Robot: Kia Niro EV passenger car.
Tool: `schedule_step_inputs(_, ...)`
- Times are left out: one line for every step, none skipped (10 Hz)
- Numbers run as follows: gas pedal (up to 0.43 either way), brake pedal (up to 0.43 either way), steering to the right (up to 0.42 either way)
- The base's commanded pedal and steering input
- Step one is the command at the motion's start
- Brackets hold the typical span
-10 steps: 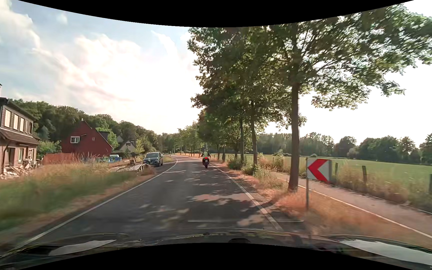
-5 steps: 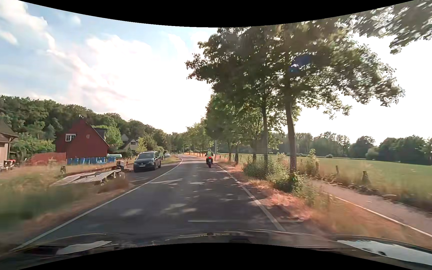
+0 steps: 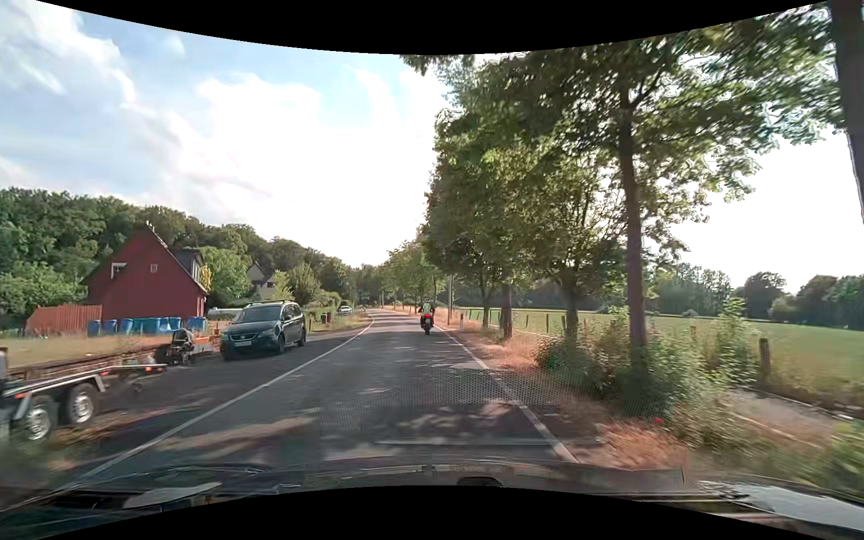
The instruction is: Follow the waypoints while adhering to traffic rules and regulations
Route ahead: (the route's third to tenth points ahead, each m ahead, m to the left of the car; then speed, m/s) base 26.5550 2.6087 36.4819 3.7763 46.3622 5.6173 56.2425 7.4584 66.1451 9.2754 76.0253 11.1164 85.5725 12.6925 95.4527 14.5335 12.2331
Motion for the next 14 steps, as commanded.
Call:
schedule_step_inputs(0.157, 0.000, -0.030)
schedule_step_inputs(0.157, 0.000, -0.030)
schedule_step_inputs(0.157, 0.000, -0.030)
schedule_step_inputs(0.157, 0.000, -0.029)
schedule_step_inputs(0.157, 0.000, -0.029)
schedule_step_inputs(0.157, 0.000, -0.028)
schedule_step_inputs(0.157, 0.000, -0.027)
schedule_step_inputs(0.157, 0.000, -0.025)
schedule_step_inputs(0.157, 0.000, -0.021)
schedule_step_inputs(0.157, 0.000, -0.019)
schedule_step_inputs(0.157, 0.000, -0.018)
schedule_step_inputs(0.157, 0.000, -0.018)
schedule_step_inputs(0.157, 0.000, -0.019)
schedule_step_inputs(0.157, 0.000, -0.019)
